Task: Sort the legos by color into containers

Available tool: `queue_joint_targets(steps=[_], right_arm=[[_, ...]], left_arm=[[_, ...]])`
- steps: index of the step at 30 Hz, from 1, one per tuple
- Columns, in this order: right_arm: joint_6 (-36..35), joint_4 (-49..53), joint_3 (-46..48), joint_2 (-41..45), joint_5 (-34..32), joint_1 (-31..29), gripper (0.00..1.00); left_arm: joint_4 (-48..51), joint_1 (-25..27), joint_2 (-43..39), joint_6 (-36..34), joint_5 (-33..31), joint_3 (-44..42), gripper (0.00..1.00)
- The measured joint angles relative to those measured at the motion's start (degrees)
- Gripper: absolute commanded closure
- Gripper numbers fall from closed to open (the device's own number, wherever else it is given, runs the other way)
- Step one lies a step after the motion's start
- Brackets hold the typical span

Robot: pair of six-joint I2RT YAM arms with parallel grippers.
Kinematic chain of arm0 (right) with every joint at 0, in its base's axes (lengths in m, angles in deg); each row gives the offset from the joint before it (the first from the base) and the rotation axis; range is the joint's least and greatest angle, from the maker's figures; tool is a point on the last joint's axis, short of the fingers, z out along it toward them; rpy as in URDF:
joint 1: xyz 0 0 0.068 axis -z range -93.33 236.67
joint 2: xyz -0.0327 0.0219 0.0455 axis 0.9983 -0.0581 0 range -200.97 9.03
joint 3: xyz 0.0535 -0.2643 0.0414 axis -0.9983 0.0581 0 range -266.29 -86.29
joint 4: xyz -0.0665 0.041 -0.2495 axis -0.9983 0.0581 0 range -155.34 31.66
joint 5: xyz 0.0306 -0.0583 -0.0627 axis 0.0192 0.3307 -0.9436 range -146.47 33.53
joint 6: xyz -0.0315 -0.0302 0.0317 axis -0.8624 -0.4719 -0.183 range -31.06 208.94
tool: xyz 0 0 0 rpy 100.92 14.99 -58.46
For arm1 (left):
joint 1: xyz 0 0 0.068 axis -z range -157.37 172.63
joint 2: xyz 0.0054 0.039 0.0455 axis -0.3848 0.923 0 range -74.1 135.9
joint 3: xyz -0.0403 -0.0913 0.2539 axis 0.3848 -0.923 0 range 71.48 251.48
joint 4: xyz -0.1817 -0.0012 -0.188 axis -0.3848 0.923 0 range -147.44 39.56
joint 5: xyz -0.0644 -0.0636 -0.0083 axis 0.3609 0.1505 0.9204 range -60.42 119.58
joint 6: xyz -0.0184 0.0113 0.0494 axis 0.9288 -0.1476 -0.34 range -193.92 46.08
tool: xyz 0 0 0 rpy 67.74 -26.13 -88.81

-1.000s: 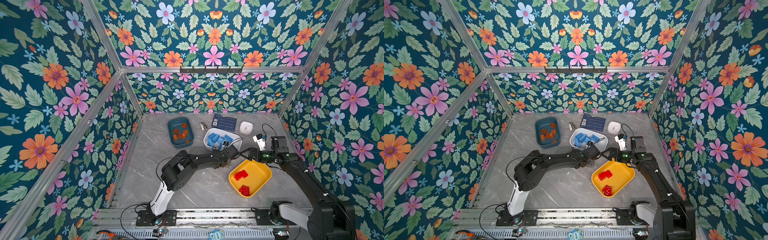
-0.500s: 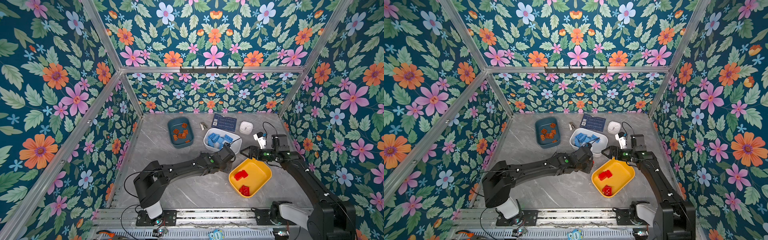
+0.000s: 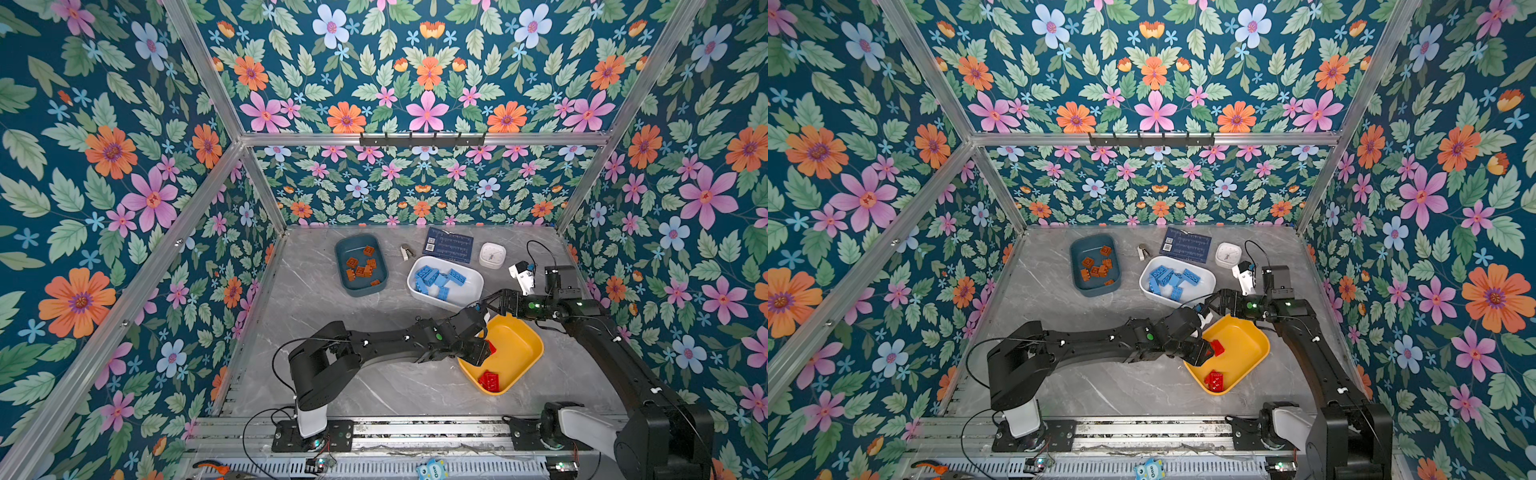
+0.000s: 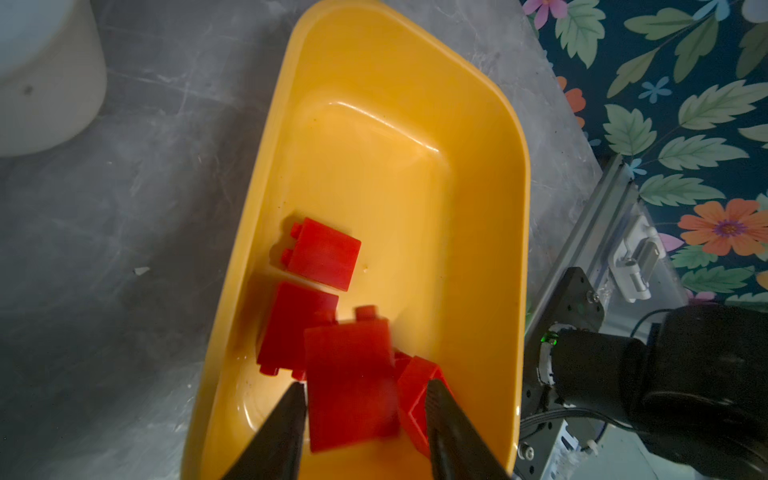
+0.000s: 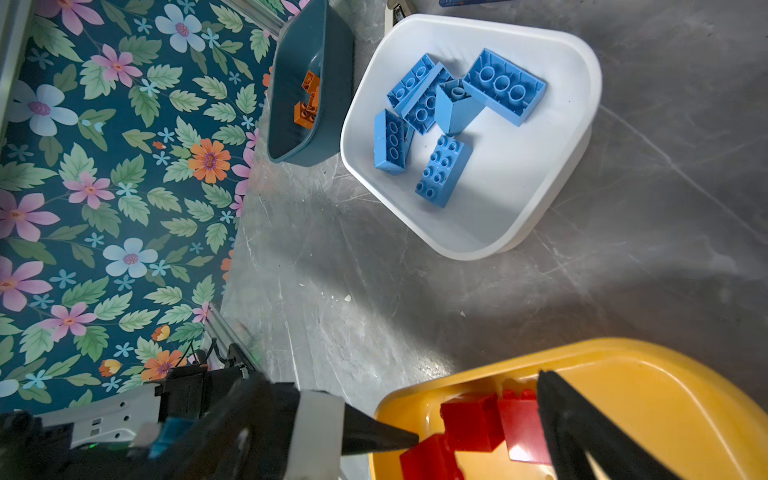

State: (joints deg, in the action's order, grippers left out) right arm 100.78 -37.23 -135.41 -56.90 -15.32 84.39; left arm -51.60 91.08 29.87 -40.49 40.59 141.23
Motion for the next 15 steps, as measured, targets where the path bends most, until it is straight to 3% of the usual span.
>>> queue_joint_targets(steps=[5,11,15], right_arm=[[-0.20,1.29,-0.17,0.00,-0.83,0.09,0.01],[-0.24,1.66,-0.44,-0.04,-1.16,0.09,0.01],[-0.13,0.68,0.66,1.07,-3.85,0.33,0.01]], left_arm=[[-1.05,-0.02,-1.99,-1.70,1.09,-0.57,0.15],[0.02,-2.91,-8.46,-5.35,2.16,-2.91,0.06],[2.05,-7.91,-13.49,-8.63,1.90,-5.75,0.02]])
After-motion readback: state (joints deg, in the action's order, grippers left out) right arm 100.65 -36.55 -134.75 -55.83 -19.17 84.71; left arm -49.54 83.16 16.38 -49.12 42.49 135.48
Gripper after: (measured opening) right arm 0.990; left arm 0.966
